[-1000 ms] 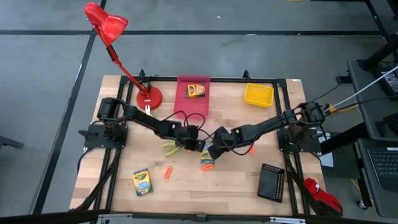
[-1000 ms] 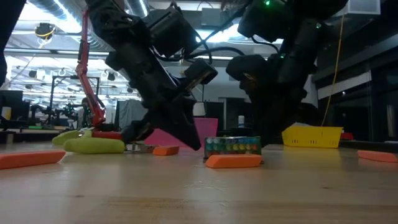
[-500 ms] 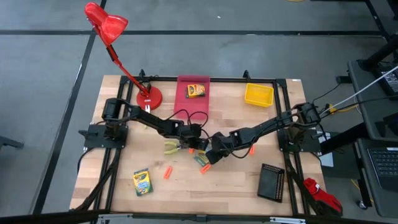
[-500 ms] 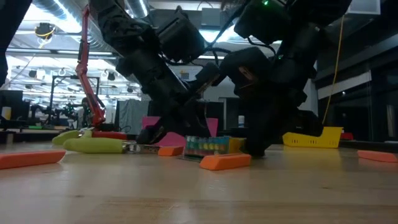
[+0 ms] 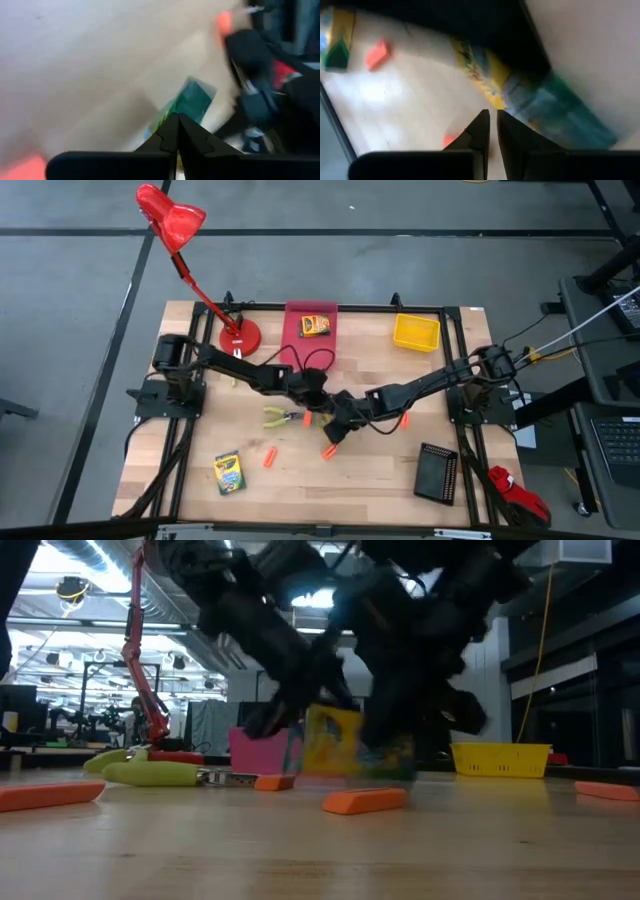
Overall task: Pick & Place School Supplies
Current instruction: Put the yellow crayon box into the red bin
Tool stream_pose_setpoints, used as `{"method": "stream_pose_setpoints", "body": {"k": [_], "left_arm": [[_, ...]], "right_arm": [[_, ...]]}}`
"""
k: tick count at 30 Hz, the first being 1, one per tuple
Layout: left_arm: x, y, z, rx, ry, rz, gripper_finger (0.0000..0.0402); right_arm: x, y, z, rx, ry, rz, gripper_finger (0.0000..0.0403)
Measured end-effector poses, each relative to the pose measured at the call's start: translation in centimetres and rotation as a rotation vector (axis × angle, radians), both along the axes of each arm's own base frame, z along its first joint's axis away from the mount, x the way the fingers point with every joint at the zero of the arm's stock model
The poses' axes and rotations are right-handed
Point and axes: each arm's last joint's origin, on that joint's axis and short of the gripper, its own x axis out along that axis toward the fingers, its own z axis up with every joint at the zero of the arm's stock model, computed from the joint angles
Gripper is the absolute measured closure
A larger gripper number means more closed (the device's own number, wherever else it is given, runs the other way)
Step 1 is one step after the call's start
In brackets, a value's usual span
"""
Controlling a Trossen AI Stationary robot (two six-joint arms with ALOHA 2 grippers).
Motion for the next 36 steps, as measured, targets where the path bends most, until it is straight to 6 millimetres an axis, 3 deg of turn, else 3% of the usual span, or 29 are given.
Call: {"method": "stream_pose_setpoints", "body": {"k": [9,20,32,36], "left_arm": [[-0.7,1.7,1.8,0.057,-0.013,0.02,0.04],[-3.0,0.5,0.4,0.116,0.238,-0.112,0.04],[-3.3,0.0,-0.6,0.183,0.323,-0.067,0.0399],[-3.0,0.0,-1.6,0.18,0.332,-0.065,0.0399]], "right_arm": [[0.4,-1.8,2.1,-0.084,0.034,0.0,0.0364],[-1.5,-2.4,2.8,-0.148,0.183,-0.021,0.0364],[-3.5,-1.8,0.2,-0.108,0.305,0.013,0.0364],[-3.4,-1.7,0.2,-0.103,0.292,0.014,0.0364]]}}
